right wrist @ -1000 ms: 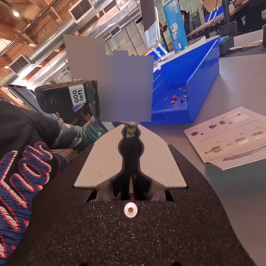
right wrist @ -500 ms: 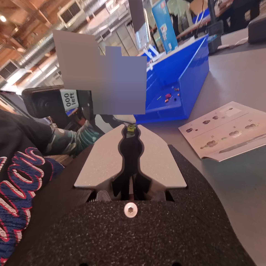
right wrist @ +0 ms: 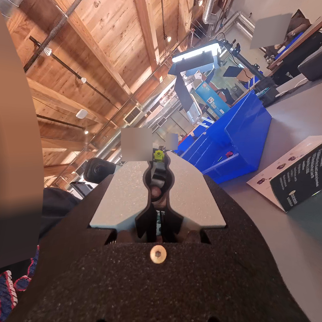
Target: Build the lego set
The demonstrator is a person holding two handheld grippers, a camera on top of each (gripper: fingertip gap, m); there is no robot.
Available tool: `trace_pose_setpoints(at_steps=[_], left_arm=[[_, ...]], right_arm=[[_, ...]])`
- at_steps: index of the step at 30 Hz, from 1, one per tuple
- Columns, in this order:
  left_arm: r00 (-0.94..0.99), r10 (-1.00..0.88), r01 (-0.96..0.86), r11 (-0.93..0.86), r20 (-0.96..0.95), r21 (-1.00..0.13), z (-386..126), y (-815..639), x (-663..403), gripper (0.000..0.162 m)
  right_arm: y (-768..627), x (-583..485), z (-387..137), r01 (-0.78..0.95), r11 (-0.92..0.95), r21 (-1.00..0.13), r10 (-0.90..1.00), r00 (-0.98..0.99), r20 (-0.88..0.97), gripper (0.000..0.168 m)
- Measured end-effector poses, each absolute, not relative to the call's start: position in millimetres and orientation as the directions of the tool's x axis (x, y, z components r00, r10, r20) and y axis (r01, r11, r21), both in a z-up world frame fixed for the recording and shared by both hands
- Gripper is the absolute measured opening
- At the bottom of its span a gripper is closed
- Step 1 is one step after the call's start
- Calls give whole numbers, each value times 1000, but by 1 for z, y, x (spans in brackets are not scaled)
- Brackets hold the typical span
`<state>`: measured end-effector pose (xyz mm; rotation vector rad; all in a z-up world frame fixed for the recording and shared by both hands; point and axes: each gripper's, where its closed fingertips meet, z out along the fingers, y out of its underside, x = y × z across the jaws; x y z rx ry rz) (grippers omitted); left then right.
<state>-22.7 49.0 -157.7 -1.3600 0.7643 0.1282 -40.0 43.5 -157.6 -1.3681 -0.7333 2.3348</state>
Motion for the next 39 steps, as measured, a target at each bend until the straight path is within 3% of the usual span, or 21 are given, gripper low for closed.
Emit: trace_pose_setpoints(at_steps=[4, 8, 12, 16, 19, 25, 29, 34, 37, 39], left_arm=[[746, -346, -526, 219, -570, -822, -163, 50, -25, 17], [730, -358, -532, 235, -582, -813, -164, 47, -25, 12], [691, -401, -554, 242, -602, -797, -169, 43, -24, 12], [583, -454, -635, 263, -674, -727, -182, 35, -24, 11], [494, -480, -696, 281, -725, -661, -193, 31, -23, 11], [420, -530, -710, 313, -737, -630, -205, 23, -18, 12], [479, -537, -706, 234, -694, -668, -212, 27, -27, 20], [684, -439, -606, 101, -582, -789, -201, 25, -67, 23], [748, -374, -568, 69, -549, -820, -192, 19, -86, 22], [767, -341, -563, 50, -544, -825, -186, 14, -95, 22]], right_arm=[[42, -39, -157, -19, -820, -571, 505, -492, -709, 12], [39, -39, -157, -7, -820, -573, 499, -499, -708, 12], [33, -38, -163, 63, -769, -637, 529, -498, -687, 12], [26, -32, -171, 207, -626, -752, 594, -497, -632, 23], [19, -30, -183, 301, -453, -839, 683, -488, -544, 21], [15, -28, -197, 420, -267, -867, 720, -511, -469, 10], [24, -28, -216, 462, -166, -871, 787, -471, -399, 10], [50, -20, -287, 618, 117, -778, 934, -334, -125, 10], [52, -24, -289, 614, 216, -759, 945, -328, 3, 10], [51, -23, -297, 644, 229, -730, 941, -339, -5, 10]])
